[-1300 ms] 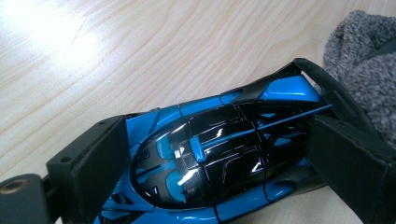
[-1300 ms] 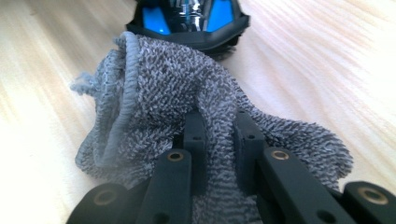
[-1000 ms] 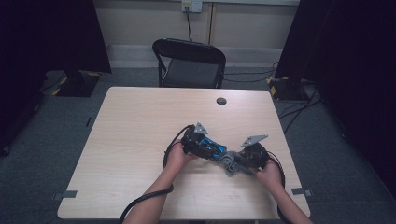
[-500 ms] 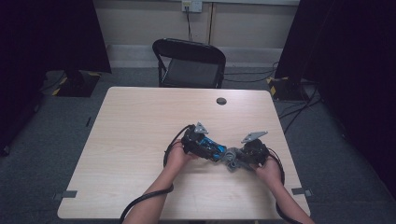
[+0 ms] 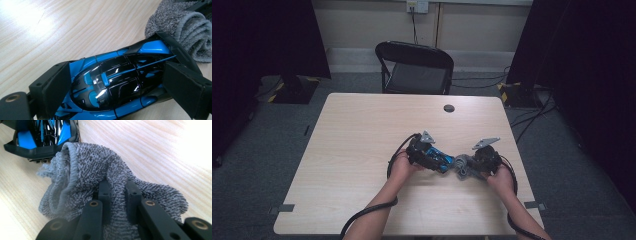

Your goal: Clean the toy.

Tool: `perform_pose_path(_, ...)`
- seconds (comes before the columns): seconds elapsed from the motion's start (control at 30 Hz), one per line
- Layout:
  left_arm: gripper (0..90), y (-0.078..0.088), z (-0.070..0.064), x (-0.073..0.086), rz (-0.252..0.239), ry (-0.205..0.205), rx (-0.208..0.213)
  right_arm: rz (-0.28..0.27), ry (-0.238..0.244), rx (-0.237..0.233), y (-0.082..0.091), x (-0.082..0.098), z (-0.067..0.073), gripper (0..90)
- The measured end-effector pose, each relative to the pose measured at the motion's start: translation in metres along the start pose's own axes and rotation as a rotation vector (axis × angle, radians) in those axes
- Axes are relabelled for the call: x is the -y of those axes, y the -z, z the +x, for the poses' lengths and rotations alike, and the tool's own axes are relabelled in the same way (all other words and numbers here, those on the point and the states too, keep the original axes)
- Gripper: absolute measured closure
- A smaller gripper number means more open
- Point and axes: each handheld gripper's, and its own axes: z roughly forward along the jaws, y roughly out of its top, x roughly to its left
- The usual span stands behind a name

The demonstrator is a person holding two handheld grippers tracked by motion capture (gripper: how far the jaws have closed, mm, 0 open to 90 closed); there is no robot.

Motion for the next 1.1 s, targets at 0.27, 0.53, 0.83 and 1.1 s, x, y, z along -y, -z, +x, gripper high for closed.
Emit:
perform_pose_path(0.27,8.7,0.0,0.0,0.0,0.003,-0.001,0.0,0.002,-0.007,0.01,-0.002,-0.004,-0.003,79.0)
perform_pose_path(0.53,8.8,0.0,0.0,0.0,0.001,0.0,0.0,0.002,-0.042,0.026,-0.002,-0.008,-0.01,79.1)
perform_pose_path(0.83,8.8,0.0,0.0,0.001,-0.005,0.001,0.001,0.001,-0.049,0.052,0.002,-0.008,-0.015,79.1)
perform_pose_path(1.1,8.9,0.0,0.0,0.001,-0.008,0.003,0.001,-0.019,-0.055,0.048,0.012,-0.003,-0.018,79.1)
